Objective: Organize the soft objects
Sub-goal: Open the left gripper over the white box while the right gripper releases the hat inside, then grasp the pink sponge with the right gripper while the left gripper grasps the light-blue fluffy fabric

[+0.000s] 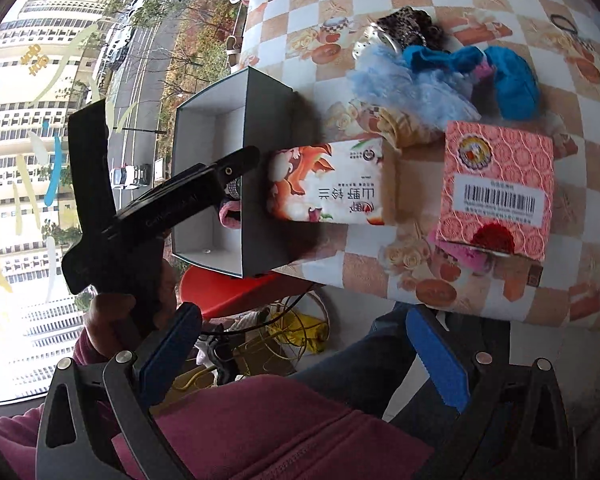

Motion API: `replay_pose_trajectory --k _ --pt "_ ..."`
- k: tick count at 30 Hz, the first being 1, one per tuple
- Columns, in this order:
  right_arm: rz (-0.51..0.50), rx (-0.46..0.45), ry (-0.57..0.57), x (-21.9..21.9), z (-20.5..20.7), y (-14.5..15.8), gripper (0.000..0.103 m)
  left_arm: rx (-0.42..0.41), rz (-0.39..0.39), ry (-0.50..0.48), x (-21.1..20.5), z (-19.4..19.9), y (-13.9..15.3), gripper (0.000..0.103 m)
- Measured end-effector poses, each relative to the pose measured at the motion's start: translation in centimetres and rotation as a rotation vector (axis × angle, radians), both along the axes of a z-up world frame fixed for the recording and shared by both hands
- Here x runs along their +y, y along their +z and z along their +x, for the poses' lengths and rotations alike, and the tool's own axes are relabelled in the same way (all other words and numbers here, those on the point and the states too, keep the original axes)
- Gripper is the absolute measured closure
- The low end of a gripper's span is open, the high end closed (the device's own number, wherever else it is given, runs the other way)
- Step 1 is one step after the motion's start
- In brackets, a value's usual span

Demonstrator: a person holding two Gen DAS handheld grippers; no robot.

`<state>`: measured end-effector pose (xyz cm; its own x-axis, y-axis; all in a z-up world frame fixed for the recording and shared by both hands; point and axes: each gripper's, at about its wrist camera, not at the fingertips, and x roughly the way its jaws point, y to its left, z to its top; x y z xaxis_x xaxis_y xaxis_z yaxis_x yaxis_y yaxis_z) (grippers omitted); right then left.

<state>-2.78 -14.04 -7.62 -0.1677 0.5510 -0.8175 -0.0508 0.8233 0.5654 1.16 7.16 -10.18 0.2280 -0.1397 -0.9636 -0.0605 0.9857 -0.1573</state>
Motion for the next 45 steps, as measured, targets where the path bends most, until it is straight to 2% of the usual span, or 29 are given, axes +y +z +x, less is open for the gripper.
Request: replay_pose_trajectory --k 4,10,11,13,15,18,26,29,33,35,37,40,41,42,43,44,45 --pt "-0.038 0.018 -0.086 -2.8 -1.8 -1.4 0.000 0.013 -0.002 -0.036 -2.2 0.1 -0.3 0.008" --pt "-0.197 -0.036 -0.267 -7.5 -4.6 -4.0 0.000 0.041 0.030 -0.034 -5.0 -0.8 -0.1 0.008" --pt "-0.204 -0.042 -0.309 -8.0 -5.1 -4.4 0.000 0.044 0.025 -0.042 -5.4 -0.9 0.0 0.008" --pt "-0.204 -0.050 -0.379 -8.7 -6.0 -5.5 0.000 0.037 0.063 -0.076 -6.5 -0.8 0.1 0.008" --pt "-0.226 -0.050 -0.414 -8.7 -6.6 -6.6 0.000 0.040 0.089 -0.096 -7.4 -0.4 -0.2 0.008" --pt "-0.227 -0.067 -0.460 -8.3 -6.7 -7.9 0.000 0.064 0.075 -0.114 -8.4 1.2 -1.2 0.008" --pt "-0.300 -0.180 -0.682 -6.7 -5.4 -12.3 0.000 0.096 0.027 -0.116 -9.2 7.4 -4.9 0.008" --pt "-0.314 -0.211 -0.721 -5.6 -5.5 -13.3 0.000 0.125 -0.002 -0.116 -9.2 9.1 -6.7 0.008" --pt "-0.379 -0.280 -0.708 -4.1 -5.3 -14.3 0.000 0.152 -0.009 -0.098 -9.2 10.5 -8.5 0.009" --pt "-0.412 -0.304 -0.704 -3.7 -5.1 -14.8 0.000 0.172 -0.033 -0.106 -9.4 11.0 -9.3 0.015" --pt "-0.440 -0.347 -0.708 -3.7 -4.9 -15.0 0.000 0.182 -0.038 -0.123 -9.8 11.3 -9.8 0.026" --pt "-0.464 -0.400 -0.681 -3.5 -4.4 -15.3 0.000 0.168 -0.034 -0.153 -10.6 11.6 -10.1 0.032" --pt "-0.472 -0.411 -0.666 -3.3 -4.2 -15.4 0.002 0.169 -0.044 -0.163 -10.8 11.7 -10.2 0.036" --pt "-0.472 -0.415 -0.647 -3.3 -4.0 -15.6 0.020 0.177 -0.055 -0.177 -11.0 11.7 -10.4 0.043" --pt "-0.465 -0.416 -0.631 -3.2 -3.9 -15.6 0.031 0.178 -0.064 -0.190 -11.2 11.8 -10.5 0.050" --pt "-0.464 -0.410 -0.623 -3.3 -3.7 -15.6 0.029 0.172 -0.078 -0.202 -11.3 11.8 -10.5 0.053" --pt "-0.463 -0.400 -0.616 -3.5 -3.7 -15.5 0.030 0.165 -0.093 -0.214 -11.3 11.7 -10.6 0.064"
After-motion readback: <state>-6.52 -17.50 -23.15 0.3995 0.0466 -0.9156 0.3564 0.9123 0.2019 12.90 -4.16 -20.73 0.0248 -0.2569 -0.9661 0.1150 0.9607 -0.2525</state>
